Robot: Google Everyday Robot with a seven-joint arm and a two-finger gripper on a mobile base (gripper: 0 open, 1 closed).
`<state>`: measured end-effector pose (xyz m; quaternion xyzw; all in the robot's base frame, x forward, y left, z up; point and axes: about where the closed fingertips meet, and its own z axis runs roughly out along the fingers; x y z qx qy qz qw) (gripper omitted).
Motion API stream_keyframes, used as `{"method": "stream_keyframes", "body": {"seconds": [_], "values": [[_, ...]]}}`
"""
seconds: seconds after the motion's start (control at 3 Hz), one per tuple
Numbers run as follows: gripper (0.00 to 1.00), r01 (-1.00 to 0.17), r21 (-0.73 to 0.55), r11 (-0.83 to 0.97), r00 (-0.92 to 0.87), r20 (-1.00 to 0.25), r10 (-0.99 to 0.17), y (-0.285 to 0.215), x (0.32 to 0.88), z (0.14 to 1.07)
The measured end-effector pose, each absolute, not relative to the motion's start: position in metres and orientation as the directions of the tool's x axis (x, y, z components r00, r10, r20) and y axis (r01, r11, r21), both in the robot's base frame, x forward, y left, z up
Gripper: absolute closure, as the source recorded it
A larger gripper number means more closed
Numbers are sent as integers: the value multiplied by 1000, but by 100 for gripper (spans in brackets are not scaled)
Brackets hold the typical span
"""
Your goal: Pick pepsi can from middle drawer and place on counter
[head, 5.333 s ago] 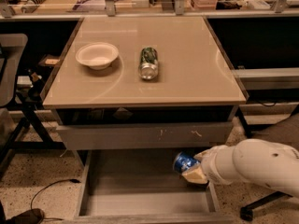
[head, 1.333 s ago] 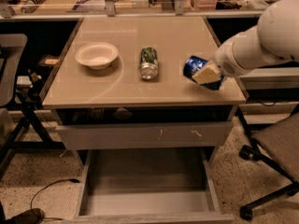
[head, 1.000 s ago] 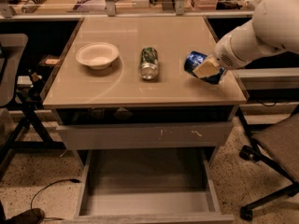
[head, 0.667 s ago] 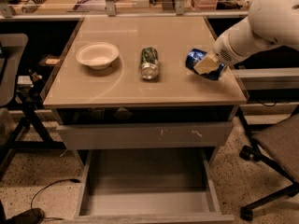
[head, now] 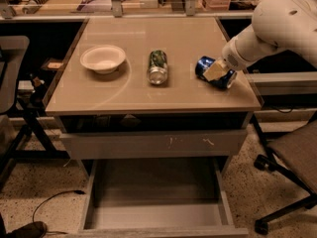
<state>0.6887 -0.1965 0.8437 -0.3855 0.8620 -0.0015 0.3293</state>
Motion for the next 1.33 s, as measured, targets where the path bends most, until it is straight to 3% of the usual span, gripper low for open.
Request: {"method": "stream_keyframes", "body": {"seconds": [0.33,0.67,1.33], "values": [[100,-666,-239,706,-499,-561,-661,-195,691,836],[85,-667,-239,706,-499,-560,-661,-195,691,836],[38,-667,-239,706,-499,-560,-661,-195,691,836]]}}
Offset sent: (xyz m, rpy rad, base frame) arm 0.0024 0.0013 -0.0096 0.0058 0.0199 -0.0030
